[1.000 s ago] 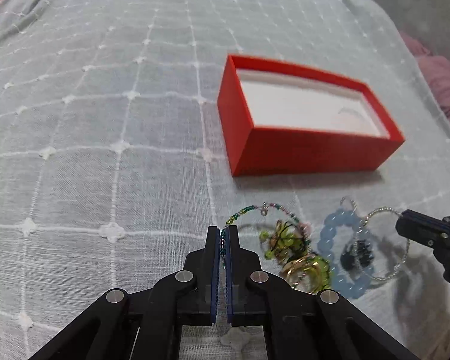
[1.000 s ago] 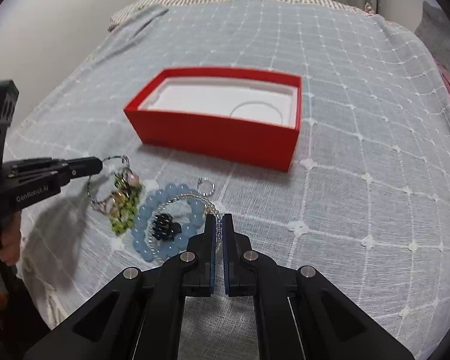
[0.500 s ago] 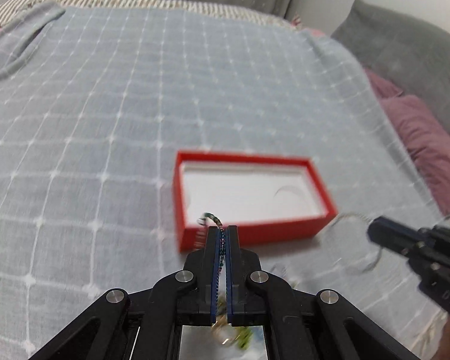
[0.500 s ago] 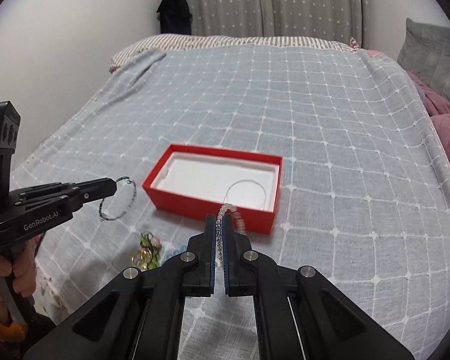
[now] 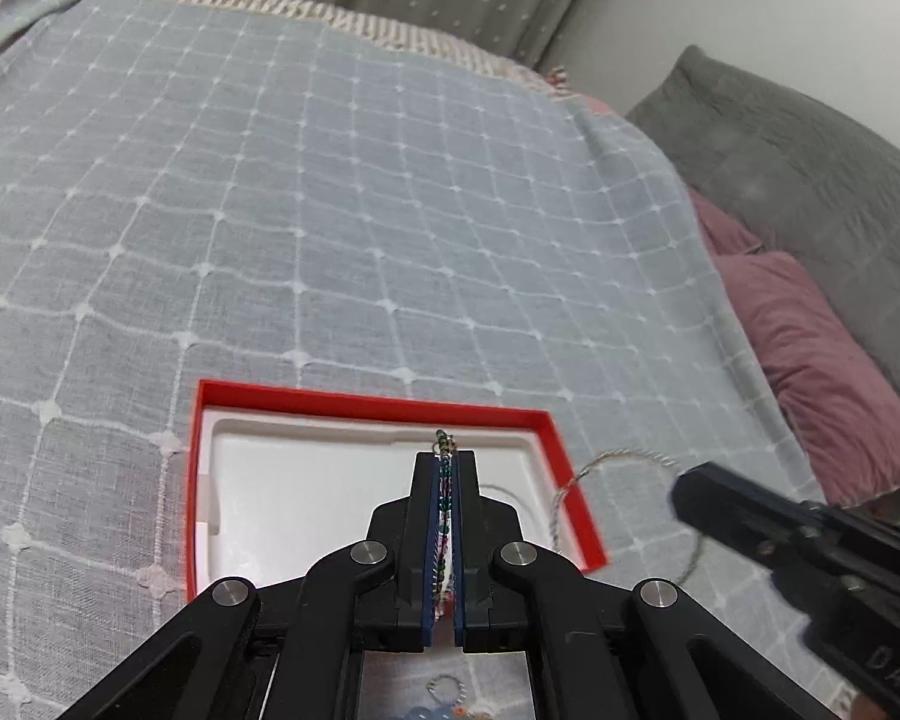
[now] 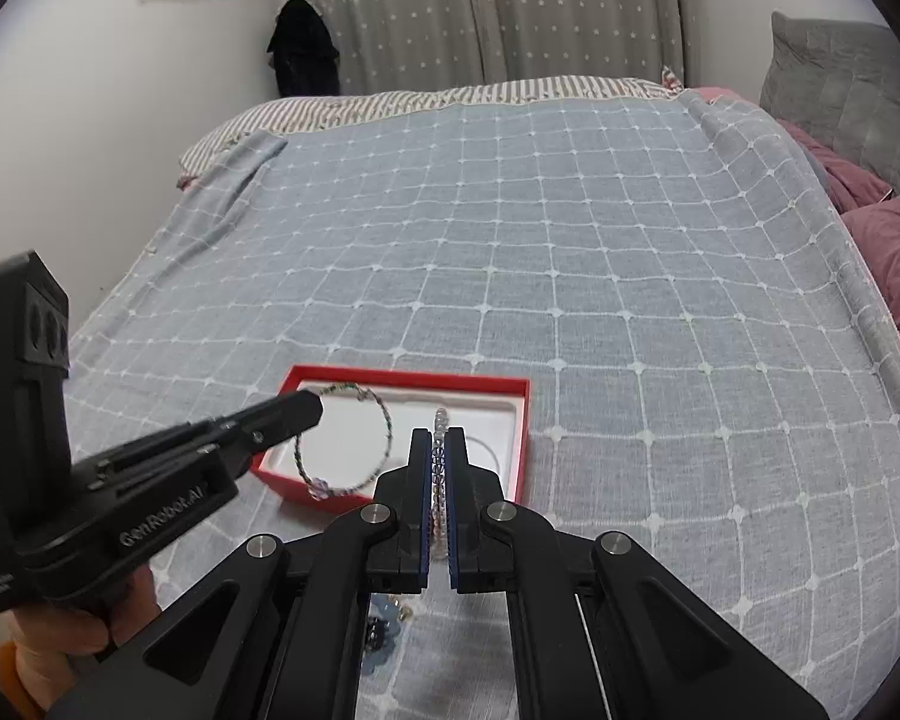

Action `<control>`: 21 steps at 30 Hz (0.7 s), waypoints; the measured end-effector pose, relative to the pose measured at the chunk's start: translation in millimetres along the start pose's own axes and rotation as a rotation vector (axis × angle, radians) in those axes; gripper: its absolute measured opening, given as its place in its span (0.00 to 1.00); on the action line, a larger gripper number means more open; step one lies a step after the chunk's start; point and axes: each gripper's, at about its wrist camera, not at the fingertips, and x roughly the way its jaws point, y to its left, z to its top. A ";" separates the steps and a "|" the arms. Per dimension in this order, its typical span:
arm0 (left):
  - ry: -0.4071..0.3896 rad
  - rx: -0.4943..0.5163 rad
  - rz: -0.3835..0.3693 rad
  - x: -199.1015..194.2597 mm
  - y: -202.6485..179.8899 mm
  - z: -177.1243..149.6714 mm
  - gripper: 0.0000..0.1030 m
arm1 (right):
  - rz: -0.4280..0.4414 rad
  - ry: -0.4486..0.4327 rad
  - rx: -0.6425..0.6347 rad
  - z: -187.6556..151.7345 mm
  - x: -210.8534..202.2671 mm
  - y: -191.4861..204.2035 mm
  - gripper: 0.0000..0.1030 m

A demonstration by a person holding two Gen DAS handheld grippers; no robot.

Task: Organize jewelry
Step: 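Carry both bracelets into the red box and open both grippers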

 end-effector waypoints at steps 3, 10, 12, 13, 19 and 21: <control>0.014 -0.010 0.071 11.3 15.2 -1.3 0.00 | 0.012 0.000 0.005 6.9 9.4 3.5 0.04; 0.038 0.030 0.161 21.6 30.3 -6.4 0.00 | 0.118 0.042 0.034 10.7 47.1 14.5 0.04; 0.039 0.031 0.168 22.9 31.9 -6.2 0.00 | 0.092 0.062 0.041 7.6 59.3 10.2 0.04; 0.041 0.034 0.171 23.3 31.8 -6.1 0.00 | 0.073 0.076 0.047 5.6 66.7 5.3 0.04; 0.042 0.061 0.199 24.8 30.2 -5.9 0.00 | -0.003 0.105 0.053 -1.8 83.1 -13.7 0.04; 0.040 0.066 0.206 24.1 29.7 -5.4 0.00 | -0.013 0.100 0.051 -2.2 83.3 -16.1 0.04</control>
